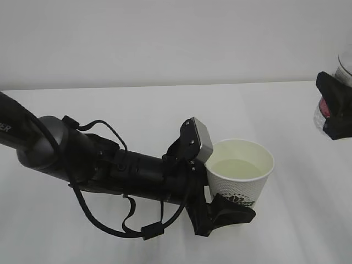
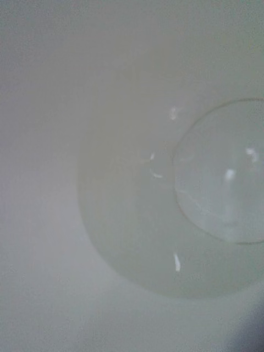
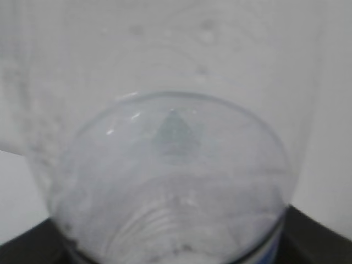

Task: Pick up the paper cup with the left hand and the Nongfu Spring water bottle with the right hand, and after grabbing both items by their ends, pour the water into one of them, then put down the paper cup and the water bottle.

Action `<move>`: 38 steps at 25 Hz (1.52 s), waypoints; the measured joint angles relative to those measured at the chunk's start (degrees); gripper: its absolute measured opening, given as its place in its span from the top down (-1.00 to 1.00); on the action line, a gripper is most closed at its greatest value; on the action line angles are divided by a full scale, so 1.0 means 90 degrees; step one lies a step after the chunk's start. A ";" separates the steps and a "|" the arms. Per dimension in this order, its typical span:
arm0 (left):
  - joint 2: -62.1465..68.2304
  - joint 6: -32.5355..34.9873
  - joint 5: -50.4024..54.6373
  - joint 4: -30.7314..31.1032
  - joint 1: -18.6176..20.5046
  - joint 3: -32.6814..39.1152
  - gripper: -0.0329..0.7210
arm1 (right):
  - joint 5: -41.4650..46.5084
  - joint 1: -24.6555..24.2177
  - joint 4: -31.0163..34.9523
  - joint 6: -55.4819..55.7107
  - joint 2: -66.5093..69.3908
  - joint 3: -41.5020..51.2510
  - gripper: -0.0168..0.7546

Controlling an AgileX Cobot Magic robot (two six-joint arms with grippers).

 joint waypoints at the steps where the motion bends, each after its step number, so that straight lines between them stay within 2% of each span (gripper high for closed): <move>1: 0.0000 0.0000 0.0000 0.0000 0.0000 0.0000 -0.54 | -0.0019 0.0000 0.0020 0.0125 -0.0007 0.0050 -0.30; 6: 0.0000 0.0000 0.0000 0.0000 0.0000 0.0000 -0.54 | -0.0059 0.0000 0.0045 0.0549 -0.0023 0.0265 -0.30; 20: 0.0000 0.0000 0.0000 0.0000 0.0000 0.0000 -0.54 | -0.0084 0.0000 0.0061 0.0563 0.0041 0.0722 -0.29; 26: 0.0000 0.0000 0.0000 0.0000 0.0000 0.0000 -0.54 | -0.0692 0.0000 0.0274 0.0545 0.1051 0.0747 -0.29; 38: 0.0000 0.0000 0.0000 0.0000 0.0000 0.0000 -0.54 | -0.0723 0.0000 0.0661 0.0534 0.2407 0.0091 -0.29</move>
